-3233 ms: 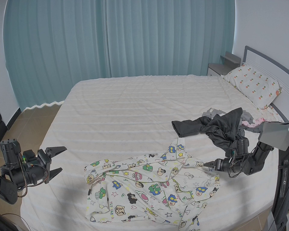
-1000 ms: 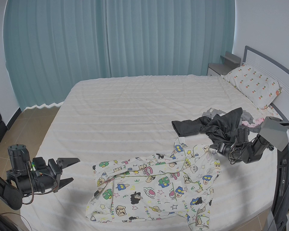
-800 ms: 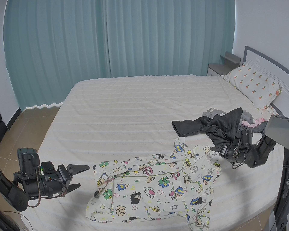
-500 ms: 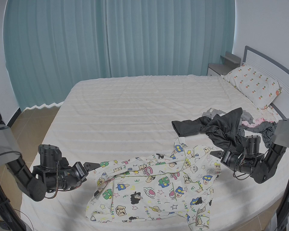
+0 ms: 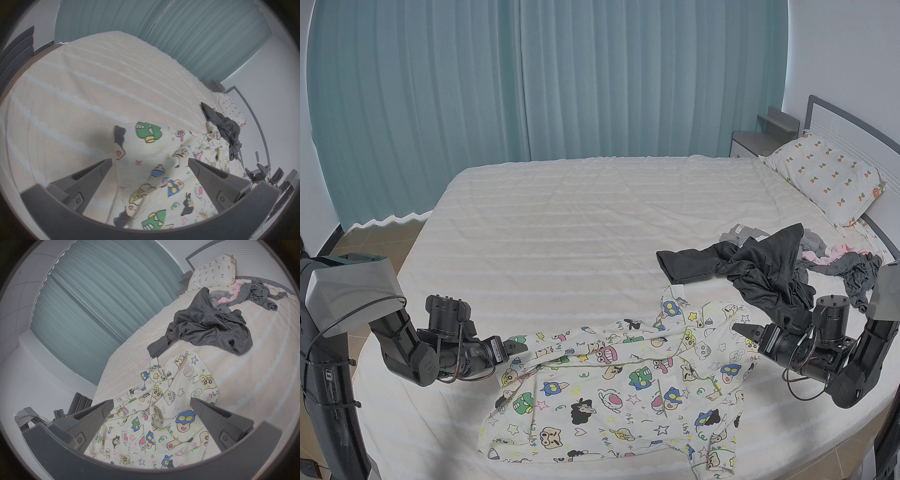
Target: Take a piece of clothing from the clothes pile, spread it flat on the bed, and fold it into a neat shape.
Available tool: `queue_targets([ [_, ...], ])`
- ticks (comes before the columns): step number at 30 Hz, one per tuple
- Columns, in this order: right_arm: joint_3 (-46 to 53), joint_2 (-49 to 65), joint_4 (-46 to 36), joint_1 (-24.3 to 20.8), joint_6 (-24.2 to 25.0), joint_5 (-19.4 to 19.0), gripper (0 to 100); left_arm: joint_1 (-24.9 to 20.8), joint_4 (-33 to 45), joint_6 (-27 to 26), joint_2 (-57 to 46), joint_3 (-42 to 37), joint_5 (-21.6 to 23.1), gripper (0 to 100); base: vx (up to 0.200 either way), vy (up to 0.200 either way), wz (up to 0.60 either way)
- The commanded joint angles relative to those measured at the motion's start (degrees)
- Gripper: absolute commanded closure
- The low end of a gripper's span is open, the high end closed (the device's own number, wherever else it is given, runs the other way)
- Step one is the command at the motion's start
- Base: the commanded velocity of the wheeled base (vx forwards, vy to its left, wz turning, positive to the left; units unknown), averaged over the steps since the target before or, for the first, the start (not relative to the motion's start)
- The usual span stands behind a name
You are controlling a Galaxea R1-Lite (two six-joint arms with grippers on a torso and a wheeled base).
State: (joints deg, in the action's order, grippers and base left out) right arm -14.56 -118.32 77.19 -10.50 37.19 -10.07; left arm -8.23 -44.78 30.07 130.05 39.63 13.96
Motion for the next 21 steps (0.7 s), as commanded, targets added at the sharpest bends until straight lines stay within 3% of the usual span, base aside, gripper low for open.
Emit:
queue_targets([
  [1, 0.3, -1.5, 0.2, -0.2, -0.1, 0.0, 0, 0.4, 0.1, 0.0, 2.0, 1.0, 0.0, 0, 0.0, 0.0, 0.0],
  [11, 0.4, -1.5, 0.2, -0.2, -0.1, -0.1, 0, -0.3, 2.1, 0.5, 3.4, 6.9, -0.1, 0, 0.0, 0.0, 0.0],
  [12, 0.4, -1.5, 0.2, -0.2, 0.0, -0.1, 0, -0.6, 3.3, 0.5, 3.5, 7.7, -0.2, 100, 0.0, 0.0, 0.0],
  [21, 0.5, -1.7, 0.2, -0.1, -0.1, -0.1, 0, -0.2, 7.2, 2.7, 3.5, 11.9, -0.6, 100, 0.0, 0.0, 0.0],
])
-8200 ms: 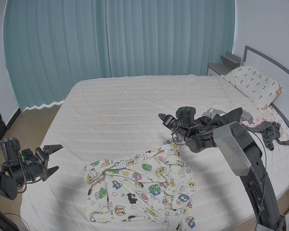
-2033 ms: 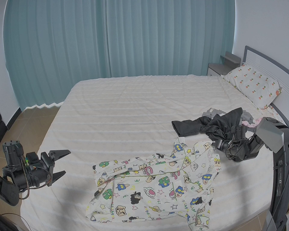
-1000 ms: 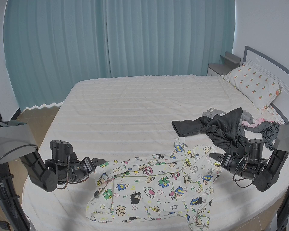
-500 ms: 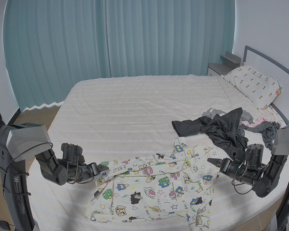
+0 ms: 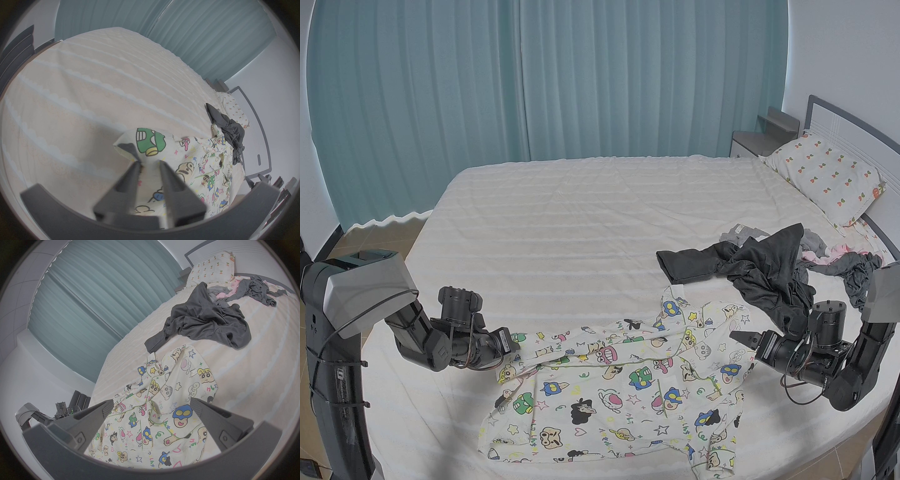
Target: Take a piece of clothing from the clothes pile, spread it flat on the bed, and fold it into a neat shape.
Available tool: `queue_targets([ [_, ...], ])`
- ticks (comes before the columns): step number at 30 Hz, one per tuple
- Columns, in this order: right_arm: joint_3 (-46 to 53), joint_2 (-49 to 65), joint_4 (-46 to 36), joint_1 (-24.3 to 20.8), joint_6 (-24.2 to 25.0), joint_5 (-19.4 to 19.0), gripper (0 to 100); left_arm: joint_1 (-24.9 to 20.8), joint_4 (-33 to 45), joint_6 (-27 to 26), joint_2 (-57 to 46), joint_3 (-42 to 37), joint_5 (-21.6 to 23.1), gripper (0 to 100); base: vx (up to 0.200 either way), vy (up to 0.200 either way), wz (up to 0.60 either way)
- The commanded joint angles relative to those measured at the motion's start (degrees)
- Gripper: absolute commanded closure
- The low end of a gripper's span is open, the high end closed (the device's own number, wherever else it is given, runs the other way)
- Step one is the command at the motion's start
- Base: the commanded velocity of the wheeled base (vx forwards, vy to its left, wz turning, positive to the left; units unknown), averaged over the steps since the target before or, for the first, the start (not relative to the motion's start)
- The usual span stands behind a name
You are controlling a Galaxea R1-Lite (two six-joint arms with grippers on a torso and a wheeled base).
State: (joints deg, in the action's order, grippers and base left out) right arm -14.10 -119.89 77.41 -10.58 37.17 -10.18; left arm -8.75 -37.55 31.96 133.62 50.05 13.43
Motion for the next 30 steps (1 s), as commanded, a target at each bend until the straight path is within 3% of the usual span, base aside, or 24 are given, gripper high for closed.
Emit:
queue_targets([
  [1, 0.0, -0.2, 0.0, -0.1, -0.1, 0.0, 0, 0.8, -0.1, 2.2, -0.1, 2.4, -0.3, 100, 0.0, 0.0, 0.0],
  [12, 0.0, -0.3, 0.0, -0.1, -0.1, 0.0, 0, 4.3, -0.2, 3.3, 0.3, 11.2, -4.7, 100, 0.0, 0.0, 0.0],
  [30, 0.7, -1.0, 0.0, -0.1, -0.3, 0.0, 0, 4.3, 1.2, 3.0, 12.3, 33.0, -10.7, 100, 0.0, 0.0, 0.0],
])
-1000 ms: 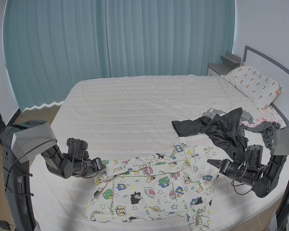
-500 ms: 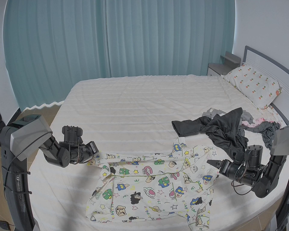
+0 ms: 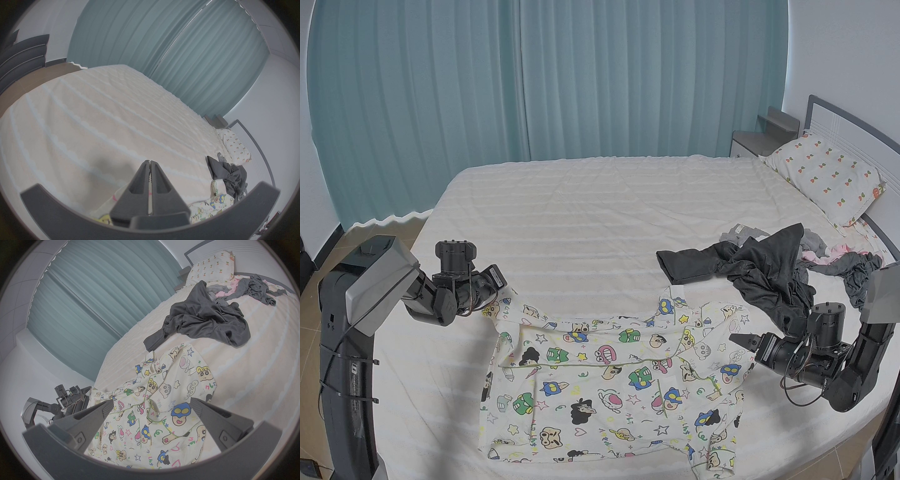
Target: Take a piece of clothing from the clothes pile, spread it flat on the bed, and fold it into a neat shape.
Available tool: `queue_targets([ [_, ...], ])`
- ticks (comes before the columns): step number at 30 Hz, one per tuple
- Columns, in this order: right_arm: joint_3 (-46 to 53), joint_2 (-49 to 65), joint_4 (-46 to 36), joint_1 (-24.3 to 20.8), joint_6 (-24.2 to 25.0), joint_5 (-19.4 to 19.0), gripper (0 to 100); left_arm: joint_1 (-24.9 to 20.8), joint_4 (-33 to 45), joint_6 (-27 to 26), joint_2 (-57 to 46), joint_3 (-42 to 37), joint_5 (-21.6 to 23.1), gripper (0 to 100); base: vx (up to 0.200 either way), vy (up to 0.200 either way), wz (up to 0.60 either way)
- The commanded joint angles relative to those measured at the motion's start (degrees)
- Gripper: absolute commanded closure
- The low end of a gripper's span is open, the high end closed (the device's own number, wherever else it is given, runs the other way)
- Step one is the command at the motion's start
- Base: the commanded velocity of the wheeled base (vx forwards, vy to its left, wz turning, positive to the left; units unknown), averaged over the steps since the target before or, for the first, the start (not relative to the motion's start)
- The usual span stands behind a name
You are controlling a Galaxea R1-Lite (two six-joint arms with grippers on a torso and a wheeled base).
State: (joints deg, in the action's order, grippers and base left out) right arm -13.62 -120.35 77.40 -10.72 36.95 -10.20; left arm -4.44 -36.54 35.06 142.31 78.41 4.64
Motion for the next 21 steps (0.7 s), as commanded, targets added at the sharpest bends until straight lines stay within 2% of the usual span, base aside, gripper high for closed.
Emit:
queue_targets([
  [1, 0.2, -0.7, 0.0, 0.0, 0.0, 0.0, 0, 0.0, 0.3, 0.0, 3.7, 5.3, -2.3, 100, 0.0, 0.0, 0.0],
  [4, 0.2, -0.8, 0.0, 0.0, 0.1, -0.1, 0, 0.0, 0.1, 0.0, 3.8, 5.9, -2.7, 100, 0.0, 0.0, 0.0],
  [5, 0.2, -0.8, 0.0, 0.0, 0.1, -0.1, 0, 0.4, 0.1, 0.0, 4.0, 7.0, -2.7, 0, 0.0, 0.0, 0.0],
  [11, 0.2, -1.0, 0.0, 0.0, 0.1, -0.1, 0, 1.2, 0.9, -0.2, 5.9, 9.8, -3.4, 0, 0.0, 0.0, 0.0],
  [16, 0.3, -1.0, 0.0, 0.0, 0.1, 0.0, 0, 1.7, 11.4, -0.3, 4.8, 9.8, -3.0, 0, 0.0, 0.0, 0.0],
  [19, 0.3, -0.9, 0.0, 0.0, 0.1, 0.0, 0, 3.1, 12.9, 0.0, 2.3, 8.9, -1.7, 0, 0.0, 0.0, 0.0],
  [21, 0.4, -0.9, 0.0, 0.0, 0.1, 0.0, 0, 3.8, 13.6, 0.0, -1.4, 4.8, 1.1, 0, 0.0, 0.0, 0.0],
])
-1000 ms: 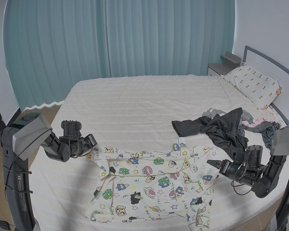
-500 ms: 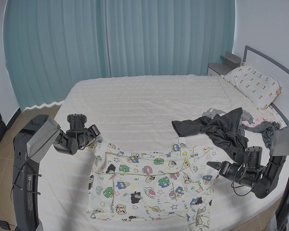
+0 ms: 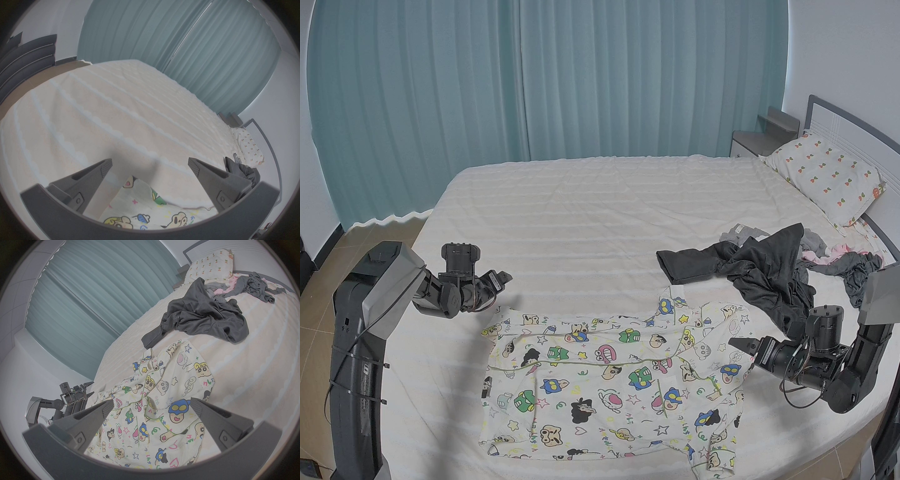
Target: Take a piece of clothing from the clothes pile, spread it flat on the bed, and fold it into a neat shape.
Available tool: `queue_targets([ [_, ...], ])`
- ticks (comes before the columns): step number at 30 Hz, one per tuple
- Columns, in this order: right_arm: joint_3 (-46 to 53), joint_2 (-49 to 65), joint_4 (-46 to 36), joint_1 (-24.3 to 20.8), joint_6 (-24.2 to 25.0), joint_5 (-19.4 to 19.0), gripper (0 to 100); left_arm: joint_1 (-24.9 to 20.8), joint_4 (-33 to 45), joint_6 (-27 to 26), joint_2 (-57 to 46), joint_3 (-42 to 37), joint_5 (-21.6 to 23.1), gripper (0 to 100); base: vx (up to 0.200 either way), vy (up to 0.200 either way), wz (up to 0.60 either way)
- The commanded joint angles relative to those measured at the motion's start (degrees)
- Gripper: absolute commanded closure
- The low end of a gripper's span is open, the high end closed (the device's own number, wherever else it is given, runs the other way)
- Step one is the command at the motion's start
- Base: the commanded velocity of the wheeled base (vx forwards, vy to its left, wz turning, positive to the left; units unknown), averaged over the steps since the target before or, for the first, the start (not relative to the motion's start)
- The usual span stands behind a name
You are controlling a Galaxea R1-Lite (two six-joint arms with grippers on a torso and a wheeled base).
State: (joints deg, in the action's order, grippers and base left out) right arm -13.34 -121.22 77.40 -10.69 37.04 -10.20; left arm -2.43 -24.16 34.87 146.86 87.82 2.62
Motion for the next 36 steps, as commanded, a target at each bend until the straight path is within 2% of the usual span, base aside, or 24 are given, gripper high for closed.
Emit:
queue_targets([
  [1, 0.2, 0.1, 0.0, 0.0, 0.0, 0.0, 0, 2.0, 1.2, 0.2, -8.2, -7.3, 5.3, 0, 0.0, 0.0, 0.0],
  [4, 0.4, 0.3, 0.1, 0.0, 0.0, 0.0, 0, 2.0, 0.3, -0.3, -16.0, -18.9, 14.0, 0, 0.0, 0.0, 0.0],
  [5, 0.4, 0.3, 0.2, 0.0, -0.1, 0.0, 0, 2.0, 0.3, -0.3, -16.3, -19.4, 14.4, 0, 0.0, 0.0, 0.0],
  [6, 0.7, 0.0, 1.4, 0.0, 0.0, 0.0, 0, 1.9, -0.3, -0.5, -20.2, -26.2, 18.3, 0, 0.0, 0.0, 0.0],
  [8, 1.4, -0.3, 3.5, 0.0, 0.1, -0.1, 0, 1.6, -1.0, -1.7, -22.3, -31.8, 19.3, 0, 0.0, 0.0, 0.0],
  [10, 1.9, -0.8, 4.7, -0.1, 0.2, -0.1, 0, 1.6, -1.4, -4.3, -22.6, -34.1, 19.2, 0, 0.0, 0.0, 0.0],
  [12, 2.6, -1.5, 6.9, -0.1, 0.1, 0.0, 0, 1.6, -1.9, -10.1, -22.3, -37.9, 18.6, 0, 0.0, 0.0, 0.0],
  [14, 3.1, -1.8, 8.2, 0.0, 0.1, -0.1, 0, 1.6, -2.5, -12.8, -22.2, -39.7, 17.9, 0, 0.0, 0.0, 0.0],
  [22, 3.2, -2.5, 9.1, 0.0, 0.1, -0.1, 0, -0.7, -2.8, -13.6, -21.6, -39.7, 15.9, 0, 0.0, 0.0, 0.0],
  [28, 3.2, -2.5, 9.1, 0.0, 0.1, -0.2, 0, -3.4, -6.2, -13.2, -17.0, -35.7, 10.8, 0, 0.0, 0.0, 0.0],
  [36, 3.2, -2.4, 9.1, 0.0, 0.1, -0.2, 0, -6.2, -6.4, -13.2, -12.7, -32.7, 10.2, 0, 0.0, 0.0, 0.0],
])
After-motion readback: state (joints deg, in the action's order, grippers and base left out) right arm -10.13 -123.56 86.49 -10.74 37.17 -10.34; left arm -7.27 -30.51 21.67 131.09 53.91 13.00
